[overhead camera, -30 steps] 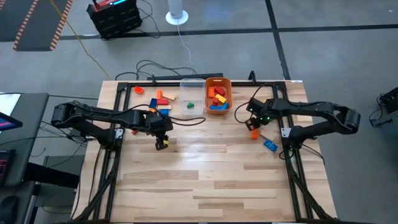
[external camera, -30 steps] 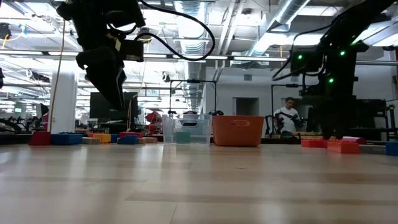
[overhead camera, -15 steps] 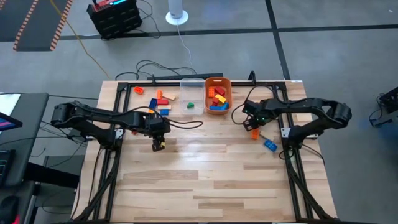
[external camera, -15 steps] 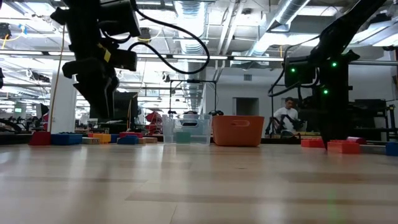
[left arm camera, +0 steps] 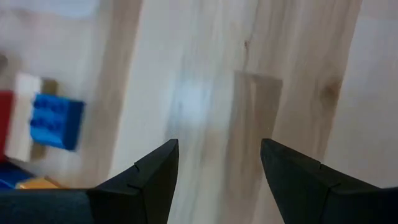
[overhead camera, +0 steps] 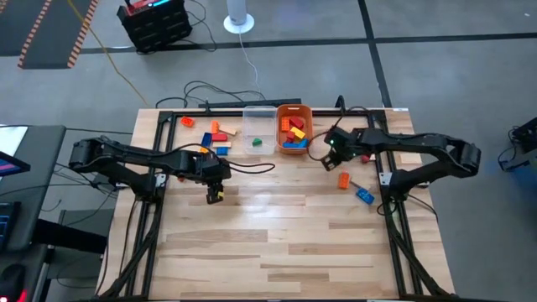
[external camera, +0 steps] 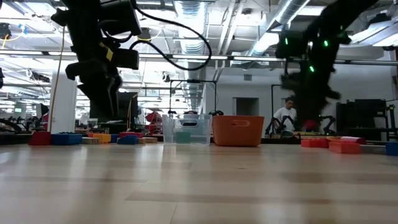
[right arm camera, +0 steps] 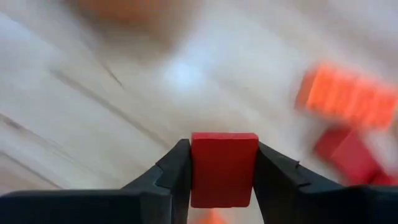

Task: Sort blocks by size
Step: Put the red half-circle block into the clear bin

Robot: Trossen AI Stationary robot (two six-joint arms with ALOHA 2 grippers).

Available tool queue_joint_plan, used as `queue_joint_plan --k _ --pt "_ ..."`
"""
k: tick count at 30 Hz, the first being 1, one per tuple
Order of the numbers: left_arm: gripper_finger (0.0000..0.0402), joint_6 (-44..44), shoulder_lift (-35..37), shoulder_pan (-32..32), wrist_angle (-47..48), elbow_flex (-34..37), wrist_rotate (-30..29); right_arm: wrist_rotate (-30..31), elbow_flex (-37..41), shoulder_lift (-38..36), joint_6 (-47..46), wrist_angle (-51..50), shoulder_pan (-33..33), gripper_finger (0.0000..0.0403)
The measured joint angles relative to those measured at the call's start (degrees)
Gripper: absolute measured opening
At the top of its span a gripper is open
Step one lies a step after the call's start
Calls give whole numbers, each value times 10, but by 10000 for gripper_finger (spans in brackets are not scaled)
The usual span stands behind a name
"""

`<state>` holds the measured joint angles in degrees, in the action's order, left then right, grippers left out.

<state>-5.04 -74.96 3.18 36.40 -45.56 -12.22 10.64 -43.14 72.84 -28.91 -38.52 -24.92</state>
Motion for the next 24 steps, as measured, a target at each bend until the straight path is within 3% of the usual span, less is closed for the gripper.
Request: queue_joint_plan --k 6,11,15,24 --pt "222 17 0 0 -47 0 -30 -24 -55 -14 94 196 40 159" --pt "222 39 0 0 -98 0 -58 -53 -89 55 151 346 59 163" --pt "222 54 4 0 -108 0 -75 -67 -145 145 182 384 56 161" --pt "222 52 67 31 -46 0 -77 -88 -304 327 231 366 39 185"
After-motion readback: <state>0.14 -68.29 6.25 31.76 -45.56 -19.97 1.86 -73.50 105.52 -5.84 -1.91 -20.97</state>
